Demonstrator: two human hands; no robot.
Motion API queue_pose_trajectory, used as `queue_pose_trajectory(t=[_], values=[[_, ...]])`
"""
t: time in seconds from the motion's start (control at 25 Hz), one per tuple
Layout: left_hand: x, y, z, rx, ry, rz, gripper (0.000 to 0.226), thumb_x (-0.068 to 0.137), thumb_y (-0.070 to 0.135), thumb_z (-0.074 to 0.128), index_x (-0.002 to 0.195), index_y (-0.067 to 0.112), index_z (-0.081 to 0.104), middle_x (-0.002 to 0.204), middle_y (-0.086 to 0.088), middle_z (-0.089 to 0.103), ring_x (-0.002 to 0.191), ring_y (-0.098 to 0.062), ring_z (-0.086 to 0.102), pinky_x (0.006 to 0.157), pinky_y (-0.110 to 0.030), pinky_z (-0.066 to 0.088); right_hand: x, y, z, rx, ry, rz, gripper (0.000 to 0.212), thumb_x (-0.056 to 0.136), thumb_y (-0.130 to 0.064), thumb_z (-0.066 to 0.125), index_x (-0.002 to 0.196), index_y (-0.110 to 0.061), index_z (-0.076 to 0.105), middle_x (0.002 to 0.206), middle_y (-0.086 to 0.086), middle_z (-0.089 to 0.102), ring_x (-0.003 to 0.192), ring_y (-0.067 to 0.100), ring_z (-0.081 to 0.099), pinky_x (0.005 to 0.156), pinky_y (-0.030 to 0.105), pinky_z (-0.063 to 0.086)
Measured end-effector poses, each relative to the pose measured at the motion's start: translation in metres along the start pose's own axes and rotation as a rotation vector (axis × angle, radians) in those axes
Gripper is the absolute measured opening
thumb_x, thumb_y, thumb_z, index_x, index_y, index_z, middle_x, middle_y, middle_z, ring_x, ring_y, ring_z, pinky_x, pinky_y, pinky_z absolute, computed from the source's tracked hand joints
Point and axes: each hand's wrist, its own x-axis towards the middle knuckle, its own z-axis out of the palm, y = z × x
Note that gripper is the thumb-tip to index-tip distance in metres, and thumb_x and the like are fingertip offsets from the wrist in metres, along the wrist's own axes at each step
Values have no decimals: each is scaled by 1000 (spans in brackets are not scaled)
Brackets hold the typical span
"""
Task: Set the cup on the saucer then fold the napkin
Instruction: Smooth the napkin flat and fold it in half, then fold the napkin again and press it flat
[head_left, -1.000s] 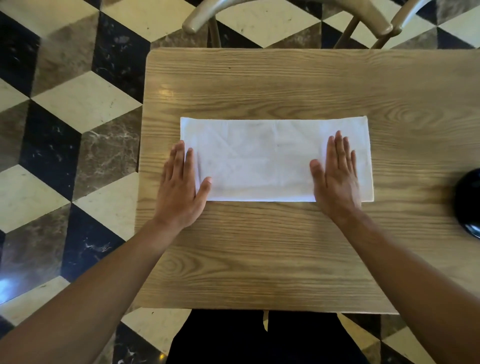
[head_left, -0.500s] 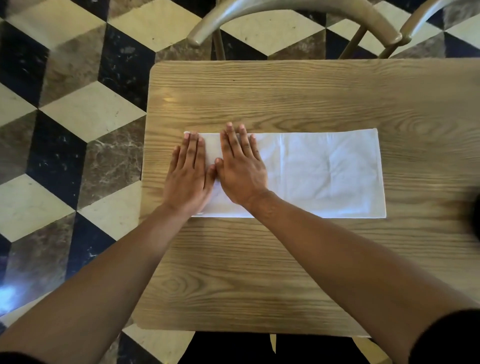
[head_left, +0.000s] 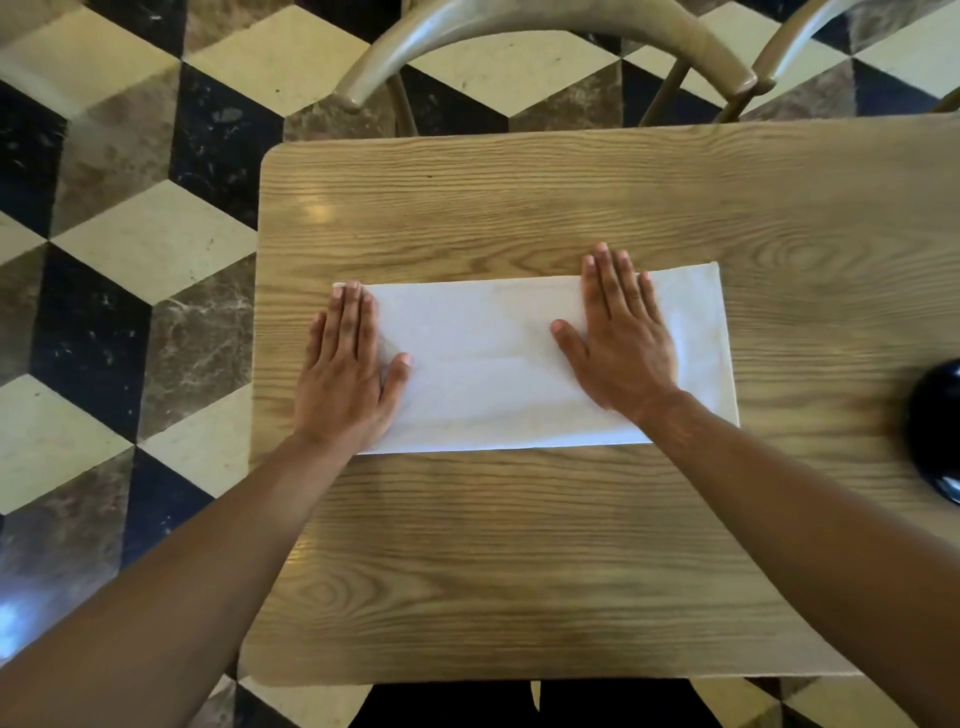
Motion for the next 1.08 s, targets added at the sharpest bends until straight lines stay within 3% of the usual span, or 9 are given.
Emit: queue_pose_trajectory(t=[0.2,0.52,0.64,0.76,0.88,1.0,1.08], values=[[0,1,-2,17,-13,3,82,103,57,23,163,6,3,173,-12,0,160,-23,-5,130,-43,4,-9,58,-10,-23,11,81,85,101,-61,24,162,-5,9,172,12,5,159,26,1,129,42,1],[0,3,-6,-12,-42,4,84,102,59,19,163,4,3,173,-13,-1,160,-24,-5,130,-45,5,-9,66,-11,85,58,46,77,103,-51,30,161,-4,14,171,12,8,159,25,3,129,42,3],[-1,3,-12,-24,-45,27,83,102,58,20,162,3,8,172,-17,2,160,-29,-1,129,-50,8,-19,68,-26,300,225,74,57,103,-28,47,152,0,37,163,19,32,151,34,28,123,44,22],[-8,19,-22,-36,50,70,73,103,50,33,157,1,27,168,-23,17,157,-38,14,127,-56,12,-45,76,-40,303,413,310,39,91,-18,57,128,-4,56,126,21,56,113,39,51,95,45,43],[-24,76,-25,-126,119,290,57,100,34,49,144,-2,48,157,-24,41,150,-41,35,124,-59,21,-76,82,-48,414,279,610,27,89,-20,57,114,-11,61,115,12,61,105,35,57,79,37,42],[-41,157,-24,-251,149,606,32,94,19,63,120,1,68,129,-17,66,127,-36,60,116,-55,38,-103,79,-51,467,161,777,18,89,-28,60,104,-20,64,108,3,66,101,28,61,77,32,38],[-47,209,-23,-324,149,701,22,90,14,68,108,3,72,113,-12,70,109,-34,67,107,-50,47,-117,75,-53,512,110,828,14,87,-29,64,98,-21,66,98,-2,70,98,25,64,78,31,42]])
